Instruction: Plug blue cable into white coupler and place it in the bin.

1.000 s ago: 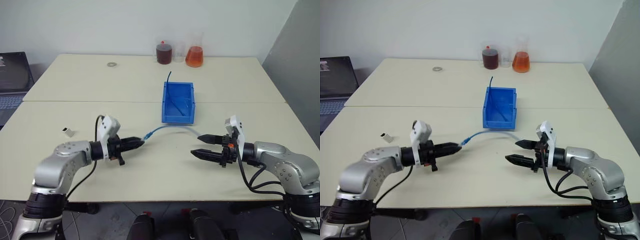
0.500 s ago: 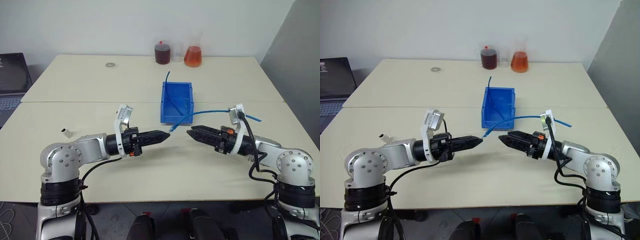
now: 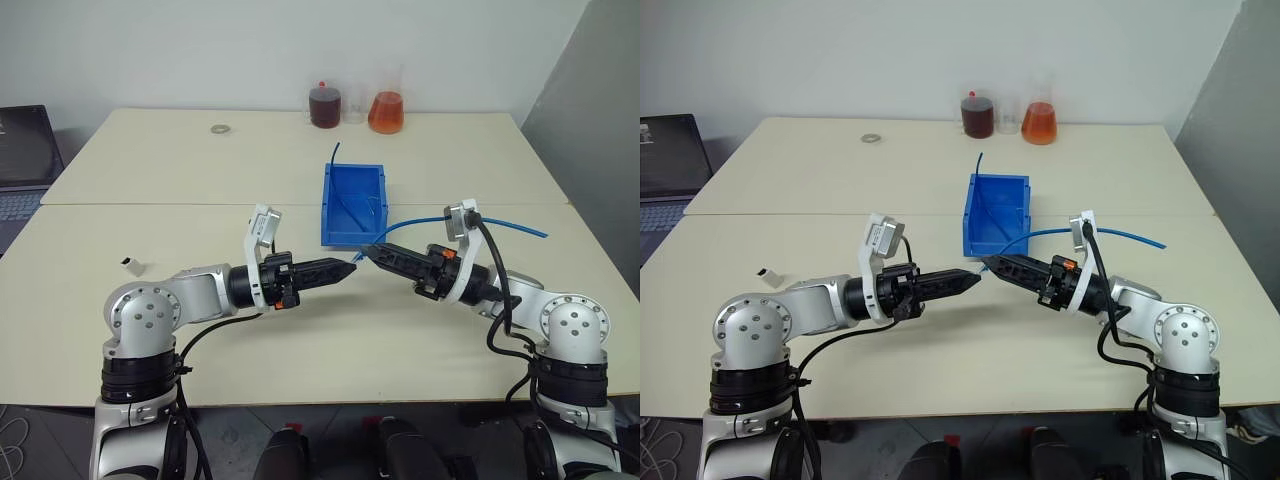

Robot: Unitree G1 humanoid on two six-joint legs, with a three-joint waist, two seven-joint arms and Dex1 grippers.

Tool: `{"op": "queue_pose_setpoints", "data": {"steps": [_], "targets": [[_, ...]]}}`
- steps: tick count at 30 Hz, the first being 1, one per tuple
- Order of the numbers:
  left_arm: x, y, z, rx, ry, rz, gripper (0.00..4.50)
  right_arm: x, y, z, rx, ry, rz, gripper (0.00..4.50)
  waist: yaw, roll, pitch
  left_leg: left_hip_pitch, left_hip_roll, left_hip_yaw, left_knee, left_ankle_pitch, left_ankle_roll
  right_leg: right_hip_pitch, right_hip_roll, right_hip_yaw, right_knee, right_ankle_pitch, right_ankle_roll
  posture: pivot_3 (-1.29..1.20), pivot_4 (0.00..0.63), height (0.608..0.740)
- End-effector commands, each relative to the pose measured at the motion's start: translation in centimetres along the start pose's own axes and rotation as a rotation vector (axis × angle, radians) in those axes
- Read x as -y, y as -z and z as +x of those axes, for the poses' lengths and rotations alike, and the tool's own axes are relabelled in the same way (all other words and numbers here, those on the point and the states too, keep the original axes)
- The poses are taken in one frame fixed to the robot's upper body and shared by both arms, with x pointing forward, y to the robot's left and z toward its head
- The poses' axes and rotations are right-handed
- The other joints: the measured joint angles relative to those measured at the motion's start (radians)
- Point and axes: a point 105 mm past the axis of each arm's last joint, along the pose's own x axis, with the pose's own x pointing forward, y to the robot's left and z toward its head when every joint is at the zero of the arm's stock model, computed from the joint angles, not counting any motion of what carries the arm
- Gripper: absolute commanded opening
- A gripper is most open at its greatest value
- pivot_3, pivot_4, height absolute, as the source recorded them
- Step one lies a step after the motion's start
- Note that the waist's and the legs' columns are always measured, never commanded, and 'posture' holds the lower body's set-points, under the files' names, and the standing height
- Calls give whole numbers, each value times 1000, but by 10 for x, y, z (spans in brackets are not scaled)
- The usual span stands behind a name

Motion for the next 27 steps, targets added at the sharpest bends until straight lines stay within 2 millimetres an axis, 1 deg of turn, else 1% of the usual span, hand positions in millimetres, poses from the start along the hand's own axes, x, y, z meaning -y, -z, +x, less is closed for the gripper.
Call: {"op": "queue_pose_setpoints", "data": {"steps": [1,6,8,15,16,18,23,25,27], "targets": [[4,-1,2,8,26,13,254,-15,-5,3,13,-67,-16,3993,0,0,0,0,0,0,0,0,0,0,0,0,0,0,0,0,150,740],[5,1,2,4,26,13,254,-14,-5,1,5,-66,-8,2661,0,0,0,0,0,0,0,0,0,0,0,0,0,0,0,0,150,740],[4,1,2,5,24,15,254,-14,-5,1,3,-74,-5,2239,0,0,0,0,0,0,0,0,0,0,0,0,0,0,0,0,150,740],[3,-1,1,12,18,16,254,-16,-1,-1,-25,-92,-7,345,0,0,0,0,0,0,0,0,0,0,0,0,0,0,0,0,150,740],[3,-1,1,12,17,17,254,-16,0,-1,-28,-93,-8,231,0,0,0,0,0,0,0,0,0,0,0,0,0,0,0,0,150,740],[3,0,1,14,15,20,254,-17,1,-2,-40,-96,-12,140,0,0,0,0,0,0,0,0,0,0,0,0,0,0,0,0,150,740],[3,0,2,14,6,39,254,-16,4,-2,-54,-94,-21,113,0,0,0,0,0,0,0,0,0,0,0,0,-1,0,0,0,150,740],[2,-1,0,24,5,43,958,-14,3,-1,-51,-81,-28,110,0,0,0,0,0,0,0,0,0,0,0,0,-1,0,0,0,150,740],[3,-2,-2,30,5,46,1300,-13,0,0,-43,-72,-33,110,0,0,0,0,0,0,0,0,0,0,0,0,-1,0,0,0,150,740]]}}
